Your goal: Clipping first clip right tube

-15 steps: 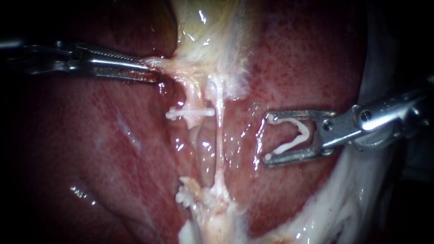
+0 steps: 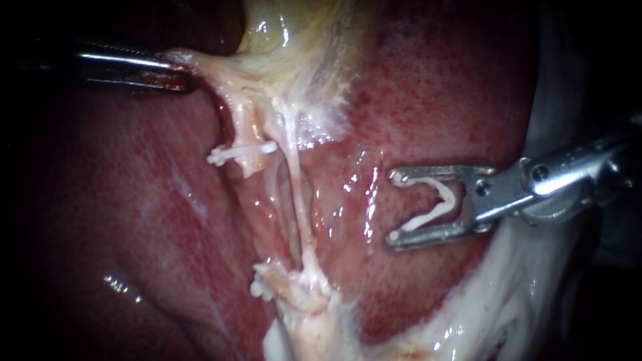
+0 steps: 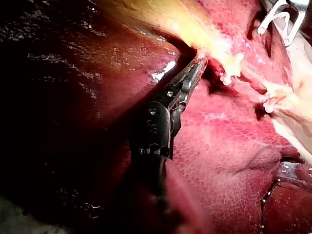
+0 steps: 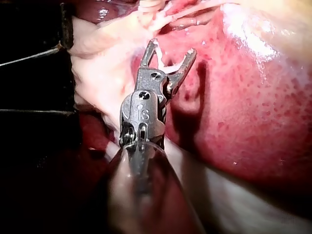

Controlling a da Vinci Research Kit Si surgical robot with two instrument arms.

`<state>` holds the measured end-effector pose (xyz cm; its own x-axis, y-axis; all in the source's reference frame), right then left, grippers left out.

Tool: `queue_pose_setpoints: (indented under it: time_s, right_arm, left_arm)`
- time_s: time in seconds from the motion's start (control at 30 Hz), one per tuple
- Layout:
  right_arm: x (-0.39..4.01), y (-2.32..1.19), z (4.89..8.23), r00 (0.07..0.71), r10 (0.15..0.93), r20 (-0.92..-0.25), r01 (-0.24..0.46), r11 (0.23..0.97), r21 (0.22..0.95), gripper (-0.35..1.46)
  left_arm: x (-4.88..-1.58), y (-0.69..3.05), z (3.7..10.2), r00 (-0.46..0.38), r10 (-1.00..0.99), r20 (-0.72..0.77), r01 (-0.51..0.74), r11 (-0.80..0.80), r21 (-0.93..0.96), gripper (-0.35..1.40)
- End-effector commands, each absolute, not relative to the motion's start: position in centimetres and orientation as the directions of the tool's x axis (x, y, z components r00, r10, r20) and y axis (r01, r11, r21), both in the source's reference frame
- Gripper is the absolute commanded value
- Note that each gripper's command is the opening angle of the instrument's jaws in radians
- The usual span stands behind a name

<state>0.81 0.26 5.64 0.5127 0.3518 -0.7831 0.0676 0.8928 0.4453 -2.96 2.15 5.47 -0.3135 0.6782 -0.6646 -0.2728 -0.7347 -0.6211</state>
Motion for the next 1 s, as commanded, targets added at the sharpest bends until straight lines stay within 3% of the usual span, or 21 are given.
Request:
queue_pose_setpoints:
  time_s: [0.03, 0.73, 1.0]
  right_arm:
    - [0.86, 0.23, 5.66, 0.502, 0.349, -0.791, 0.076, 0.894, 0.442, 0.49]
    - [1.48, -0.13, 6.40, 0.454, 0.542, -0.707, 0.044, 0.779, 0.626, 0.49]
    - [1.59, -0.14, 6.56, 0.395, 0.631, -0.667, 0.083, 0.699, 0.710, 0.48]
  left_arm:
    - [-2.98, 2.14, 5.49, -0.313, 0.677, -0.666, -0.273, -0.736, -0.619, -0.35]
    - [-3.01, 2.12, 5.51, -0.313, 0.676, -0.667, -0.275, -0.737, -0.618, -0.35]
    - [-3.01, 2.12, 5.52, -0.313, 0.676, -0.667, -0.276, -0.737, -0.618, -0.35]
